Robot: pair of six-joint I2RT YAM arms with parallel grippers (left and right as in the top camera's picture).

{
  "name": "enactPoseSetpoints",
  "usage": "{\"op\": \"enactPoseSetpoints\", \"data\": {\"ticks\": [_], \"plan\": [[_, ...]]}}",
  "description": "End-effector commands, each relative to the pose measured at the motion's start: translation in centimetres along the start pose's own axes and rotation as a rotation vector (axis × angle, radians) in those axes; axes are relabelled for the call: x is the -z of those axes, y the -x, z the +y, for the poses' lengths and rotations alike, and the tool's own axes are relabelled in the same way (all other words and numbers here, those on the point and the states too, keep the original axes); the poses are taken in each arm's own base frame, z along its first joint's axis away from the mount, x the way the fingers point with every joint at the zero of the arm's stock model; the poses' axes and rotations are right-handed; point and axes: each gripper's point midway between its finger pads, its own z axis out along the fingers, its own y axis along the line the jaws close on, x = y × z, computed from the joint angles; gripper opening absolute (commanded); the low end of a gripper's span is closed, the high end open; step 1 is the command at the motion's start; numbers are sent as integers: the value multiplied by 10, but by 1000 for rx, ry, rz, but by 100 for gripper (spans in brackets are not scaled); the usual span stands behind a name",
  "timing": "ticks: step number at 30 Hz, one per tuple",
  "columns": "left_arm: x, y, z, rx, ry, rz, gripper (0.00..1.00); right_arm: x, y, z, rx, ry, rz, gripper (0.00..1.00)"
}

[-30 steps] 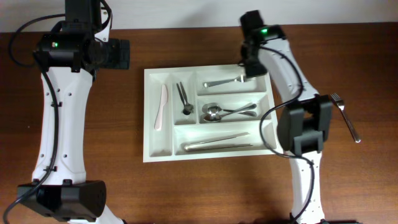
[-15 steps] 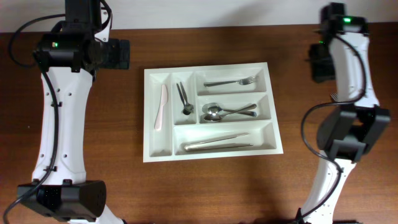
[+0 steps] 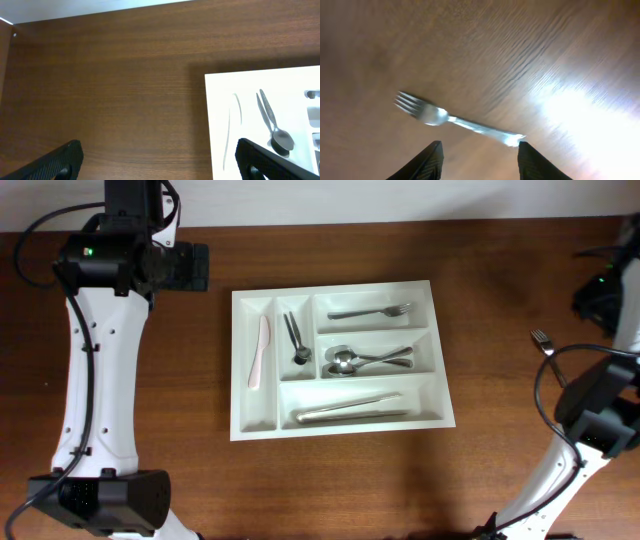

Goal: Pack container
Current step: 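Return right gripper to the remaining fork and grasp it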

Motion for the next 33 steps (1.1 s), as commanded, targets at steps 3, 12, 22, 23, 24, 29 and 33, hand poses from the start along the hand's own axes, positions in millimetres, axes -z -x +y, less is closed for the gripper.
{"op": "enactPoseSetpoints", "data": {"ticks": [3, 12, 22, 23, 24, 29, 33], "plan": [[5, 2, 3, 17, 8, -12, 99, 7, -3, 3, 538, 40, -8, 42], [5, 2, 3, 17, 8, -13, 99, -27, -25, 23, 727, 148, 50, 49], [5, 2, 3, 17, 8, -13, 99, -88, -41, 33, 744, 149, 51, 50], [5, 2, 3, 17, 8, -13, 99, -93, -42, 34, 743, 151, 46, 50], [5, 2, 3, 17, 8, -13, 99, -96, -43, 35, 742, 156, 43, 50], [5, 2, 3, 17, 8, -13, 99, -109, -50, 45, 730, 205, 33, 46], [5, 2, 3, 17, 8, -13, 99, -116, -55, 46, 728, 213, 40, 41]]}}
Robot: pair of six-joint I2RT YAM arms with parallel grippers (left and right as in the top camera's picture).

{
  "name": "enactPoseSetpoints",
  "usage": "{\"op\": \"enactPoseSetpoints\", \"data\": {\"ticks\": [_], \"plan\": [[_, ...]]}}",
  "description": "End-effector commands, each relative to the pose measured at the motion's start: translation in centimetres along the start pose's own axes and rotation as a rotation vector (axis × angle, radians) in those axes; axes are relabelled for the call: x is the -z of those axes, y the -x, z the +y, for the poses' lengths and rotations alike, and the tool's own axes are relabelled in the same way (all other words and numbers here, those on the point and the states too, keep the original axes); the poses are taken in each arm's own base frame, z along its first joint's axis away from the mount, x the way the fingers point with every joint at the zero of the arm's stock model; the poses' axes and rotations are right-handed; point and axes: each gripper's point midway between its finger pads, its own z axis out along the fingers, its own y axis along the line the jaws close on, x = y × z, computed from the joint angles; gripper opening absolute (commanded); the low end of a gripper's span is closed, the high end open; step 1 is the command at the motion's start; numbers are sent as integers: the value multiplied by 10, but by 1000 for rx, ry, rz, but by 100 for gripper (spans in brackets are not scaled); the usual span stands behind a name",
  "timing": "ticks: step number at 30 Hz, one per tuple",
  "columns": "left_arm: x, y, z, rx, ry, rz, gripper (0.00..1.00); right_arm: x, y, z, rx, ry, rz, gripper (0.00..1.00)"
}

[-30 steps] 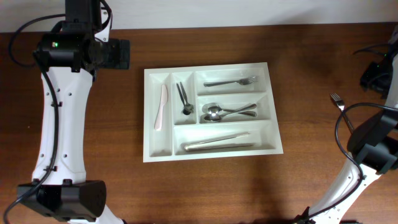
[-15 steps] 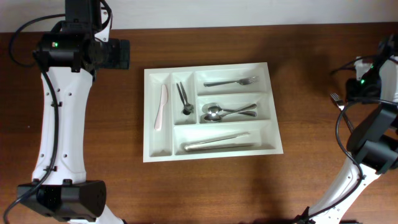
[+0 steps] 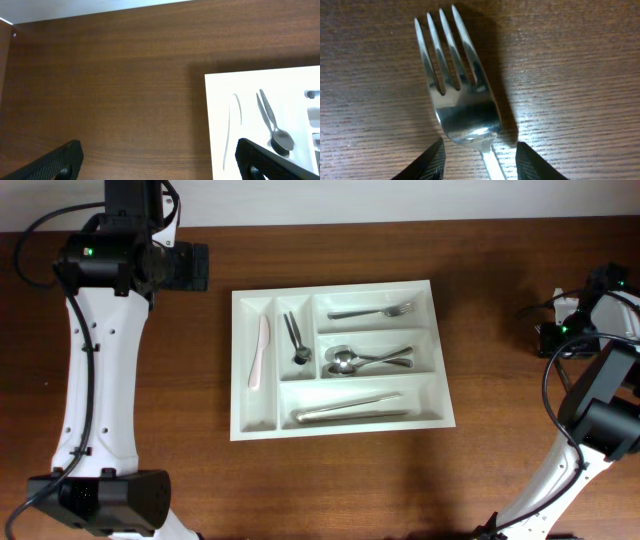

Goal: Pack container
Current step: 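Return right gripper to the remaining fork and grasp it, then carry the second fork into the top compartment and release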

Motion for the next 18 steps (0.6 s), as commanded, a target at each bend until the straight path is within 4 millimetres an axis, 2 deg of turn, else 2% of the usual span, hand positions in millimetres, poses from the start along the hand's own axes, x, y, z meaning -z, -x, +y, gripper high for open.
{"op": "enactPoseSetpoints", "data": {"ticks": [1, 5, 7, 13, 18], "plan": [[5, 2, 3, 17, 8, -12, 99, -5, -5, 12, 5, 44, 4, 37], [5, 2, 3, 17, 8, -12, 99, -5, -4, 14, -25, 55, -1, 10], [5, 2, 3, 17, 8, -12, 99, -5, -4, 14, -53, 55, 0, 4], [5, 2, 3, 17, 8, -12, 99, 2, 3, 15, -139, 74, -18, 4], [5, 2, 3, 17, 8, -12, 99, 39, 30, 23, -235, 150, -84, 4]]}}
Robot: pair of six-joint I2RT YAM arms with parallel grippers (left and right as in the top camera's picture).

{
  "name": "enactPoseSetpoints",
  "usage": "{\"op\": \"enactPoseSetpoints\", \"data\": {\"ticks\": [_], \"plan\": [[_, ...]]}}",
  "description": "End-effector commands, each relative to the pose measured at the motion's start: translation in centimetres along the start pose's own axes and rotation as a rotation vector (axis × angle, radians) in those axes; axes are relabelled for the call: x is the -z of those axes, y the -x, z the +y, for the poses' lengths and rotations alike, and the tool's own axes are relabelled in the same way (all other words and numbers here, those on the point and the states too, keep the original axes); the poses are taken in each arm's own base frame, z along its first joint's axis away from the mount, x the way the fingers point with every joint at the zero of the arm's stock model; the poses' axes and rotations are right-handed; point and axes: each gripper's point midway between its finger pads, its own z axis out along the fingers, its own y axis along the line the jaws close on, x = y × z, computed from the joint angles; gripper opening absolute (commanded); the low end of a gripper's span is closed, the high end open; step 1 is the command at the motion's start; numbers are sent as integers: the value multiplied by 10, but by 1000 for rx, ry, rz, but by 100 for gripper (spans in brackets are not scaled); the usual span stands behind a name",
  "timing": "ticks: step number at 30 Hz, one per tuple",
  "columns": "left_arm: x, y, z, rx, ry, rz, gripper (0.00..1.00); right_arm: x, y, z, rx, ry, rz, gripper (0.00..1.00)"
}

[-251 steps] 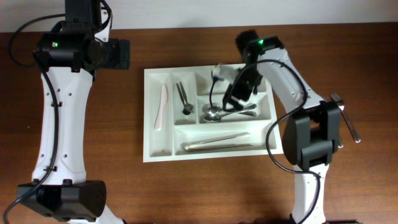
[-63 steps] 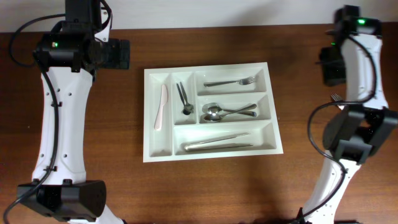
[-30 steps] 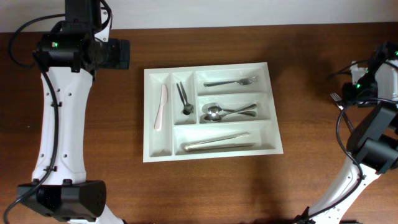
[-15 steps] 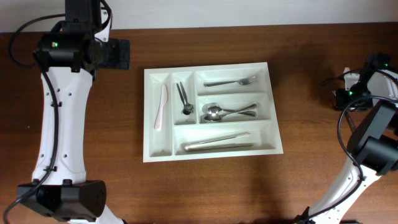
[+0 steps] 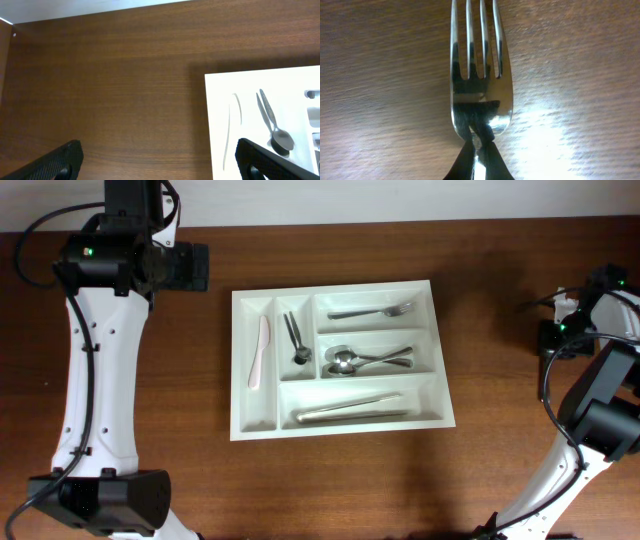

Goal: Pack container
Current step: 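Carry the second fork into the top compartment and release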

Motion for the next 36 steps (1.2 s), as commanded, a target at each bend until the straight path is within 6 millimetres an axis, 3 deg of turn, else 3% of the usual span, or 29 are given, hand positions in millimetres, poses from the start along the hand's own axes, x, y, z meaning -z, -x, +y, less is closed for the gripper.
{"op": "enactPoseSetpoints", "data": {"ticks": [1, 6, 10, 11, 17, 20, 27, 31, 36], "plan": [[5, 2, 3, 17, 8, -13, 99, 37, 34, 16, -95, 67, -107, 4], [5, 2, 3, 17, 8, -13, 99, 97, 70, 61, -129, 194, -214, 4], [5, 2, 3, 18, 8, -12, 99, 139, 88, 117, -239, 361, -256, 4], [5, 2, 3, 17, 8, -12, 99, 149, 93, 143, -270, 421, -257, 4], [5, 2, 3, 17, 8, -13, 99, 149, 93, 222, -415, 488, -191, 4], [5, 2, 3, 18, 8, -12, 99, 144, 86, 268, -598, 443, -152, 4], [5, 2, 3, 17, 8, -13, 99, 137, 61, 340, -801, 325, -180, 4], [5, 2, 3, 17, 8, -13, 99, 137, 49, 366, -870, 261, -259, 4], [5, 2, 3, 17, 8, -13, 99, 137, 41, 377, -970, 209, -346, 4]]}}
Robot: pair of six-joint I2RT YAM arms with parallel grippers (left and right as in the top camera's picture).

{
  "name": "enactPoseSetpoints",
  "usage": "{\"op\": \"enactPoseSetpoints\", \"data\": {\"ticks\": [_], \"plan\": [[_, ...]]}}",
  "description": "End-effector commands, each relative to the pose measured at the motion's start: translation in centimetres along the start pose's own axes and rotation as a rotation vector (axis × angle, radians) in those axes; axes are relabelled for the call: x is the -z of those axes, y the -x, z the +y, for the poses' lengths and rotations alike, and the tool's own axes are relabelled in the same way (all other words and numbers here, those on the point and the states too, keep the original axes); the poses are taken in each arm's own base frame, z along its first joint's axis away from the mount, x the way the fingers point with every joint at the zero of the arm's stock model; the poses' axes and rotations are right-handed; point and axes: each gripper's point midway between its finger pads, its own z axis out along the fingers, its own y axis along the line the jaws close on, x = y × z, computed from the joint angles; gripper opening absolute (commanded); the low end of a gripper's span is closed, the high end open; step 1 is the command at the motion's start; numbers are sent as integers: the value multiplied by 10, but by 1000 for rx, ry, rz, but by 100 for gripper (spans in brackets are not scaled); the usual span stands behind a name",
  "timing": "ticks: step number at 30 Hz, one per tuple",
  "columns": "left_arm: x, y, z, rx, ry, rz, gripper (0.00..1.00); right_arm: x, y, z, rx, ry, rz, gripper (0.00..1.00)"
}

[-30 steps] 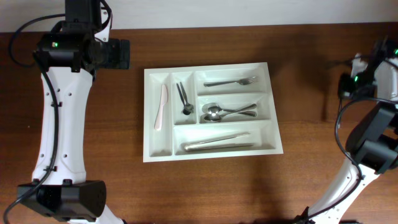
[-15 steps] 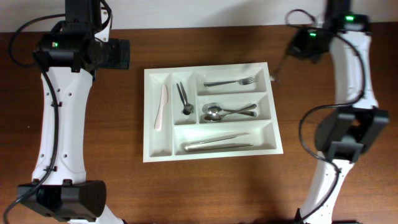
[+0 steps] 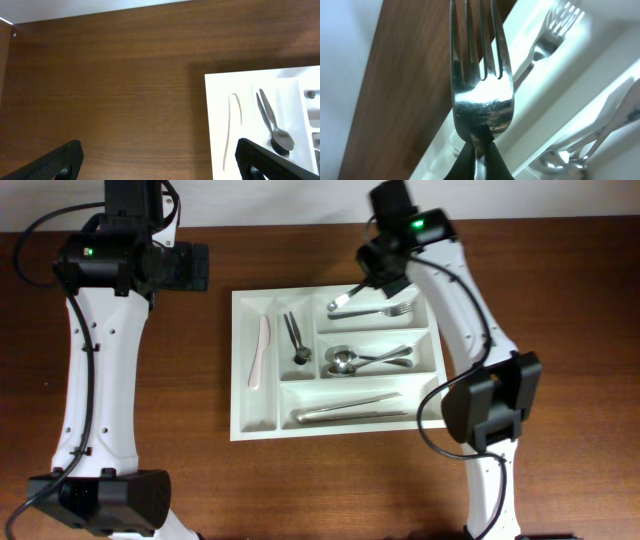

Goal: Pack container
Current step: 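Carry the second fork into the top compartment and release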

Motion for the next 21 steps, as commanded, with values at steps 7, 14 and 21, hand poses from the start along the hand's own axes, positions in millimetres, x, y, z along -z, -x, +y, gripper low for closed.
{"op": "enactPoseSetpoints", "data": {"ticks": [7, 14, 21], "plan": [[5, 2, 3, 17, 8, -12, 99, -10, 19, -17, -280, -49, -153, 4], [5, 2, 3, 17, 8, -13, 99, -46, 11, -36, -309, -84, -69, 4], [5, 2, 3, 17, 8, -13, 99, -67, 6, -45, -318, -84, -35, 6]]}}
